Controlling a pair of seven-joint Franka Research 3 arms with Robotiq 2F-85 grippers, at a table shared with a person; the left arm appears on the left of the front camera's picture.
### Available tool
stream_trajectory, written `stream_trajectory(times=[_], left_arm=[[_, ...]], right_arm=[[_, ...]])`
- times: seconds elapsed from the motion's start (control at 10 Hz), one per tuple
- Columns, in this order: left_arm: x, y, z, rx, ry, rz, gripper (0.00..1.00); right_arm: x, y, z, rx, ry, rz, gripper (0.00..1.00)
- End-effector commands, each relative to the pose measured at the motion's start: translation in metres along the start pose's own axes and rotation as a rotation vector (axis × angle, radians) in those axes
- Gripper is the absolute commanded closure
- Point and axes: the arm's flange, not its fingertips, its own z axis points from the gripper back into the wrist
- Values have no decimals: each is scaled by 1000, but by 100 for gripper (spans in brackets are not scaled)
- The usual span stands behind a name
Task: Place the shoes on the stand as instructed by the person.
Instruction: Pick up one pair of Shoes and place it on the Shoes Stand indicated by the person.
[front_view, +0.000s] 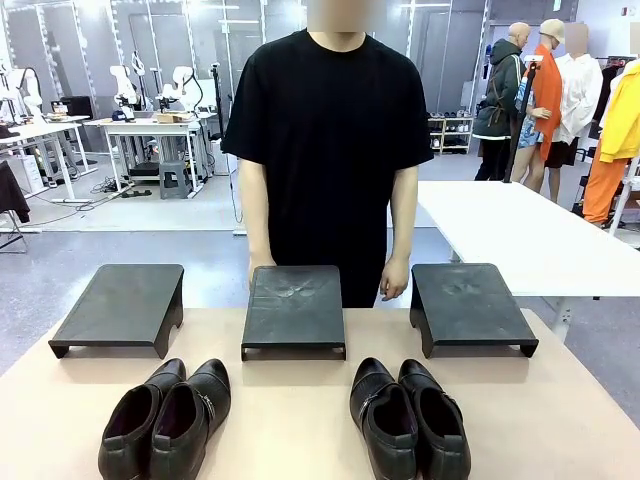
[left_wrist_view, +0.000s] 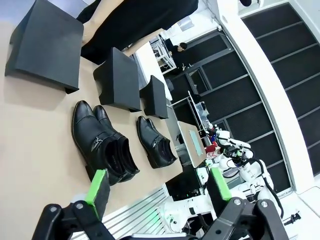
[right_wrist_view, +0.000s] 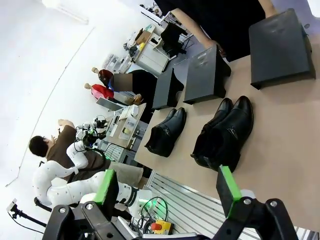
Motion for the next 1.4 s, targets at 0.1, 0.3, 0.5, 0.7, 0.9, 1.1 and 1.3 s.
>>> stream_trajectory(times=[0.1,0.3,0.5,0.7,0.9,1.1,1.3], left_arm=[[3,0,2,-20,-3,-26,0],[3,0,2,-20,-3,-26,0],[3,0,2,-20,-3,-26,0],[3,0,2,-20,-3,-26,0],[3,0,2,-20,-3,-26,0],[3,0,2,-20,-3,-26,0],[3,0,2,-20,-3,-26,0]], right_arm=[[2,1,0,6,-5,25,0],[2,1,0,6,-5,25,0],[2,1,0,6,-5,25,0],[2,1,0,6,-5,25,0],[2,1,0,6,-5,25,0],[2,1,0,6,-5,25,0],[2,1,0,6,-5,25,0]])
